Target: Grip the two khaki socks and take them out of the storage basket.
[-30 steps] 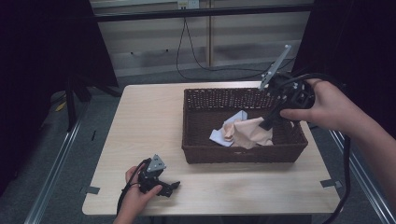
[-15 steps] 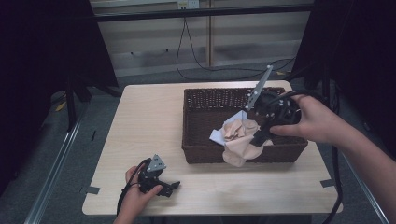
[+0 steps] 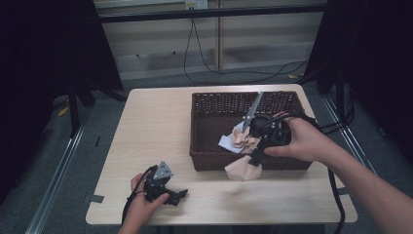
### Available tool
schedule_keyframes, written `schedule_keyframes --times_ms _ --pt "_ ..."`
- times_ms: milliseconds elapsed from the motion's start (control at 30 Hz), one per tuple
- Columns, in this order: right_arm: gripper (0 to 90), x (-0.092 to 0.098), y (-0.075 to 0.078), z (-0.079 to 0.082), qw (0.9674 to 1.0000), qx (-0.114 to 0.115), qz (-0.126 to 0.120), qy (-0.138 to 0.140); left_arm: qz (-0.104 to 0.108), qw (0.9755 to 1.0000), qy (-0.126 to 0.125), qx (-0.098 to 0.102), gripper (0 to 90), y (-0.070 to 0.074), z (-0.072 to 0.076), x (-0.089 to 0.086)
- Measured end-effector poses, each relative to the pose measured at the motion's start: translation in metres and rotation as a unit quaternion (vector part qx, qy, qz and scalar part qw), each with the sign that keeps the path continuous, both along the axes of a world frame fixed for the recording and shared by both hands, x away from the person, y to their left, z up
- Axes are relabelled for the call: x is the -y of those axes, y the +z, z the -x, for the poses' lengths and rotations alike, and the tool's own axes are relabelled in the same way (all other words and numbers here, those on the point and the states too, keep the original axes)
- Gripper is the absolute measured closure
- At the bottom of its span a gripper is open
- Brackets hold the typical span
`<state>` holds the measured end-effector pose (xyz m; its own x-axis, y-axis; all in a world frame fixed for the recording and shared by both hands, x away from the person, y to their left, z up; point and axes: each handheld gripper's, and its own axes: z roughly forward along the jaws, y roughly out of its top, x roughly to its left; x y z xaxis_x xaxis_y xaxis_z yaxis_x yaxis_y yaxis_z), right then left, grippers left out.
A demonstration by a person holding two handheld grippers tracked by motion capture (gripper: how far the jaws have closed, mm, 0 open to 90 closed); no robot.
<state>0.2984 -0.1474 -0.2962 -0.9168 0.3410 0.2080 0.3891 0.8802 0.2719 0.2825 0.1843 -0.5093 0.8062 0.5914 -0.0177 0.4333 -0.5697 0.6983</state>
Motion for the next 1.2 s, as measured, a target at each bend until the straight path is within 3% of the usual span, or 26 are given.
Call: schedule_keyframes --times_ms 233,400,533,633,800,933,1133,1200 --pt "72.7 -0.005 -0.011 0.000 0.9999 0.011 0.009 0.003 0.000 1.0000 0.000 0.000 0.0 0.000 0.000 0.000" --pt "62.0 -0.005 -0.024 -0.002 0.9998 0.018 0.011 -0.003 0.000 1.0000 0.000 0.000 0.0 0.000 0.000 0.000" --pt "50.3 -0.003 -0.023 -0.005 0.9995 0.028 0.012 -0.009 0.000 1.0000 0.000 0.000 0.0 0.000 0.000 0.000" --pt "39.9 -0.001 -0.019 -0.008 0.9988 0.038 0.007 -0.029 0.000 1.0000 0.000 0.000 0.0 0.000 0.000 0.000" --pt "32.6 0.011 -0.019 -0.026 0.9965 0.053 0.008 -0.064 0.000 1.0000 0.000 0.000 0.0 0.000 0.000 0.000" --pt "29.5 0.022 -0.031 -0.045 0.9945 0.056 0.020 -0.086 0.000 1.0000 0.000 0.000 0.0 0.000 0.000 0.000" --pt "26.3 0.033 -0.053 -0.071 0.9891 0.050 0.034 -0.135 0.000 1.0000 0.000 0.000 0.0 0.000 0.000 0.000" --pt "26.2 0.033 -0.061 -0.076 0.9891 0.050 0.037 -0.133 0.000 1.0000 0.000 0.000 0.0 0.000 0.000 0.000"
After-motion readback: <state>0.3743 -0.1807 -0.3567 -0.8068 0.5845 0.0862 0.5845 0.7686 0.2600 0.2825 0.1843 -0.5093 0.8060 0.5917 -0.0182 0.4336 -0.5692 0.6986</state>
